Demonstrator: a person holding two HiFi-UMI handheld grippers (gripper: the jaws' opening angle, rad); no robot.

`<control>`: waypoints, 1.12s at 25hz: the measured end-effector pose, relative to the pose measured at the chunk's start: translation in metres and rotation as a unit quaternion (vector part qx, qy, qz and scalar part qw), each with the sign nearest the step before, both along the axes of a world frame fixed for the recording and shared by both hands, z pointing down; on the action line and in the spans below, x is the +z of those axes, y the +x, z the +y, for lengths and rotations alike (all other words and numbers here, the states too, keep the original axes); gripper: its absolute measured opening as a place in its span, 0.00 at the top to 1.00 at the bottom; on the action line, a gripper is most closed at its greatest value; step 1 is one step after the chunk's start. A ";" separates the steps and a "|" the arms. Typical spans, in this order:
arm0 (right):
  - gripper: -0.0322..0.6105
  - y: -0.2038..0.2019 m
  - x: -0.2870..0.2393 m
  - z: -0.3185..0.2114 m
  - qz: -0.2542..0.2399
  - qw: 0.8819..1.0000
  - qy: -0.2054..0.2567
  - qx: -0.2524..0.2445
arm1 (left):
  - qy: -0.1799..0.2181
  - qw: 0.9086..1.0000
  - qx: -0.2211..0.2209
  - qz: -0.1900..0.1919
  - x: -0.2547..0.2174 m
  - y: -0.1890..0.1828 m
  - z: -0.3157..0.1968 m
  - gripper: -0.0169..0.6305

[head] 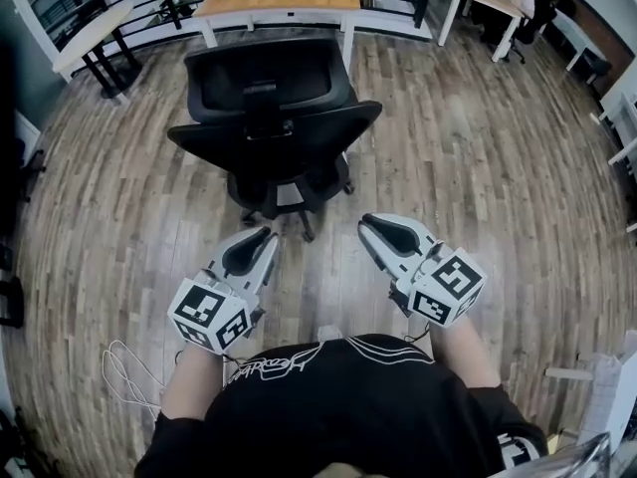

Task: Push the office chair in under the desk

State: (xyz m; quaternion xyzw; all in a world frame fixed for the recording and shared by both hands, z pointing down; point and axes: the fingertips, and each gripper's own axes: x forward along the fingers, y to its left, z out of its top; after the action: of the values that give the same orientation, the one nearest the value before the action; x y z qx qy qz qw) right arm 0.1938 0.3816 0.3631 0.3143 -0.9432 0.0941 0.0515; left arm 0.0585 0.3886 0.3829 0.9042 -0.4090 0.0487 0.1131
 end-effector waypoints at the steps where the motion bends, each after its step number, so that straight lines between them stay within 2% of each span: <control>1: 0.88 0.003 0.002 -0.010 0.008 1.000 0.004 0.003 | -0.002 1.000 -0.002 -0.006 0.004 0.000 -0.008 0.91; 6: 0.78 0.009 0.008 -0.047 0.039 0.999 0.013 0.005 | -0.001 0.999 -0.035 -0.030 0.012 -0.020 -0.033 0.80; 11: 0.69 0.008 0.014 -0.089 0.071 0.997 0.023 0.024 | 0.021 0.995 -0.057 -0.084 0.013 -0.057 -0.068 0.68; 14: 0.60 0.007 0.016 -0.119 0.100 0.993 0.032 0.047 | 0.036 0.989 -0.071 -0.126 0.015 -0.087 -0.096 0.61; 17: 0.56 0.008 0.020 -0.146 0.147 0.985 0.052 0.071 | 0.049 0.979 -0.079 -0.181 0.017 -0.117 -0.123 0.59; 21: 0.55 0.006 0.024 -0.179 0.206 0.973 0.070 0.082 | 0.067 0.962 -0.082 -0.253 0.021 -0.153 -0.159 0.57; 26: 0.54 0.006 0.036 -0.212 0.292 0.947 0.093 0.100 | 0.074 0.940 -0.078 -0.324 0.033 -0.188 -0.194 0.57; 28: 0.54 0.005 0.040 -0.222 0.313 0.940 0.094 0.099 | 0.079 0.927 -0.066 -0.361 0.038 -0.195 -0.205 0.56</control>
State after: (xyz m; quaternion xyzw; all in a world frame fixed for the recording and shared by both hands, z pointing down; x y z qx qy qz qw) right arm 0.1988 0.1599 0.4035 0.4227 -0.8485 -0.0935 0.3044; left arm -0.1368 0.1833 0.4211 0.8022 -0.4837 0.3320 -0.1107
